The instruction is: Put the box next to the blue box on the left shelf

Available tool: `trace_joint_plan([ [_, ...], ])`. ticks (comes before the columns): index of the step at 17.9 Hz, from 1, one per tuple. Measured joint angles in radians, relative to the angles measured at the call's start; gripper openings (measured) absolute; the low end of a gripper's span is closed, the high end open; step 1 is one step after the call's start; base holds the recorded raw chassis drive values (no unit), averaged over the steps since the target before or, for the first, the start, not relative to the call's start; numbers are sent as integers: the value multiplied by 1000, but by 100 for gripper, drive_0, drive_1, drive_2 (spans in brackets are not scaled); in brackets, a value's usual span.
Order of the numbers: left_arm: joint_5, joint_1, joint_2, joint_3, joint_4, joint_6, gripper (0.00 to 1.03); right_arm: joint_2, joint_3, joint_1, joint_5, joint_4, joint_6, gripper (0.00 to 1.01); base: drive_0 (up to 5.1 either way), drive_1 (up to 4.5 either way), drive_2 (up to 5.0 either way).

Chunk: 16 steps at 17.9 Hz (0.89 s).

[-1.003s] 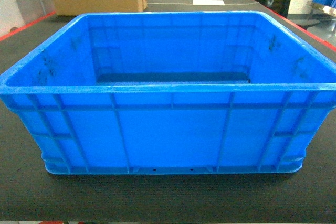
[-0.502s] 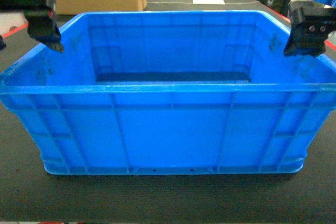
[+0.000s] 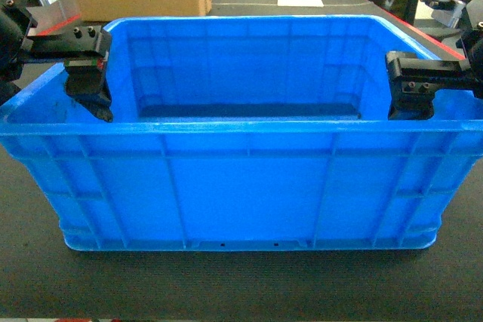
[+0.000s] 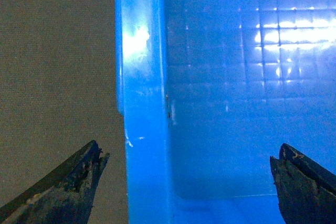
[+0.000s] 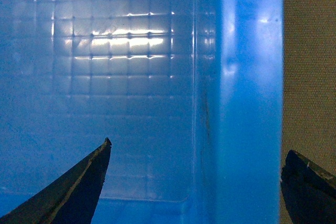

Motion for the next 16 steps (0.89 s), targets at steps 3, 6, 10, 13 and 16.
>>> trace_joint_plan([
  [3,-15,0,15,1,-11,3,98,0,1,0,22,6,-2,96,0,0,0],
  [6,-48,0,18,-3,18,28,93,0,1,0,53,11,-13,67,0,0,0],
  [10,-44,1,18,-6,17,25,51,-7,0,0,52,19,-13,25,0,0,0],
  [13,-53,-2,18,-16,21,-2,22,-31,-12,4,24,27,-9,8,0,0,0],
  [16,-24,8,5,-22,31,-49,8,-37,-19,5,30,32,-8,8,0,0,0],
])
